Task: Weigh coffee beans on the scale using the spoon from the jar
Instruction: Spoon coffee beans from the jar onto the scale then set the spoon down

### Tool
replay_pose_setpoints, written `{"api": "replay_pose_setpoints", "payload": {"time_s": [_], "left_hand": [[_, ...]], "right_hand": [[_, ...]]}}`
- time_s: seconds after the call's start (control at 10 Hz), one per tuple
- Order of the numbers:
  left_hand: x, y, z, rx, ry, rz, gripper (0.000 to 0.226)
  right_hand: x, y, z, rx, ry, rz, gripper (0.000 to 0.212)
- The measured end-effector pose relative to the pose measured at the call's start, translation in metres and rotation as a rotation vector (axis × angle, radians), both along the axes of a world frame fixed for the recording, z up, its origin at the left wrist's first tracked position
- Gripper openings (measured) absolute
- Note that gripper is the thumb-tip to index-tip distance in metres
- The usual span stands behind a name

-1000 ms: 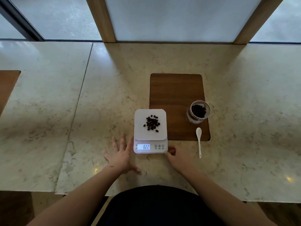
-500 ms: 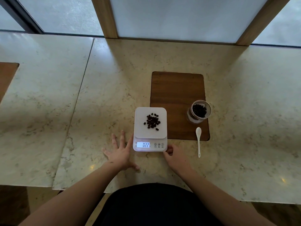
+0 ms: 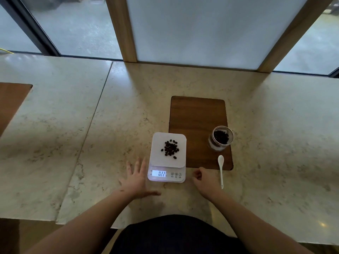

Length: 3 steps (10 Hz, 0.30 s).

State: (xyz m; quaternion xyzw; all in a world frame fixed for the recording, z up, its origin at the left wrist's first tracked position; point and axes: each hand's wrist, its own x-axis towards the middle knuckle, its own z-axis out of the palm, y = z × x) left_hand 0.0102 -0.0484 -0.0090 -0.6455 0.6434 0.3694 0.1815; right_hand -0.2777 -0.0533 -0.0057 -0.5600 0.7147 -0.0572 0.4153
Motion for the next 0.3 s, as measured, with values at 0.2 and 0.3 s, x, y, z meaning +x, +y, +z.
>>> {"api": "replay_pose_setpoints", "payload": {"time_s": [0.2,0.3], "left_hand": [[-0.008,-0.044,0.023,-0.158,-0.007,0.013,0.102],[-0.029,-0.068,0.046,-0.172,-0.112,-0.106,0.091]], "right_hand": [[-0.016,-0.030,0.026,0.051,0.185,0.173,0.035],[-0.006,-0.051,0.046,0.173,0.248,0.309,0.047]]}}
